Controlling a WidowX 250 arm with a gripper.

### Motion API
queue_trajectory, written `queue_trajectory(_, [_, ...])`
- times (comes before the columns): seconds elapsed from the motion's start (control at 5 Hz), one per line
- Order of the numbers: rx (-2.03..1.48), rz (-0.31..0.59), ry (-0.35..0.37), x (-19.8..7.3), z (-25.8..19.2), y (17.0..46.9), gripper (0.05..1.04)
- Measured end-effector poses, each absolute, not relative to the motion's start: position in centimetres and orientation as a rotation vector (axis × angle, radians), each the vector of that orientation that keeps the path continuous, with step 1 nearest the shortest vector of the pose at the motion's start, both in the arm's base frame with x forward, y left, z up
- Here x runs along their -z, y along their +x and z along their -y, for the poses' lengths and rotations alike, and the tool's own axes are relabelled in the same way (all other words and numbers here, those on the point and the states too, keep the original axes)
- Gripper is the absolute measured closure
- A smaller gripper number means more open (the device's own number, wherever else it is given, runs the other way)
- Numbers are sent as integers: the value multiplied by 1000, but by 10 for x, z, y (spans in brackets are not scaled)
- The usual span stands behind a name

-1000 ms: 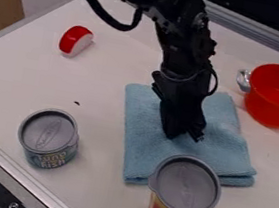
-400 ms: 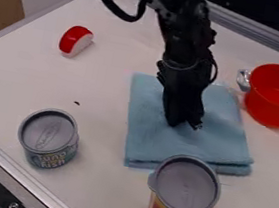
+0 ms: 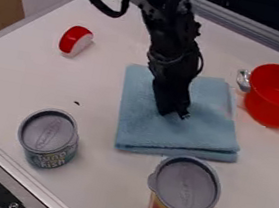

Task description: Move the blue cloth to the up left of the table

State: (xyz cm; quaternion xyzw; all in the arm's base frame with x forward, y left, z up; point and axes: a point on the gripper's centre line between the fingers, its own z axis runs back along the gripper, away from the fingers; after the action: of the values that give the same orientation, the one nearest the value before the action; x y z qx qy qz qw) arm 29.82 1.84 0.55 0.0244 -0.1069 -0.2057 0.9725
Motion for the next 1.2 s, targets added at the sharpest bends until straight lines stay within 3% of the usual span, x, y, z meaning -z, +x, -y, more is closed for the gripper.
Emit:
queue_trajectory(0.6, [326, 176, 37, -8, -58, 276, 1031])
queue_trajectory(0.8, [86, 185, -26, -12, -58, 280, 1031])
queue_trajectory(1.2, [-234, 217, 52, -13, -58, 298, 1031])
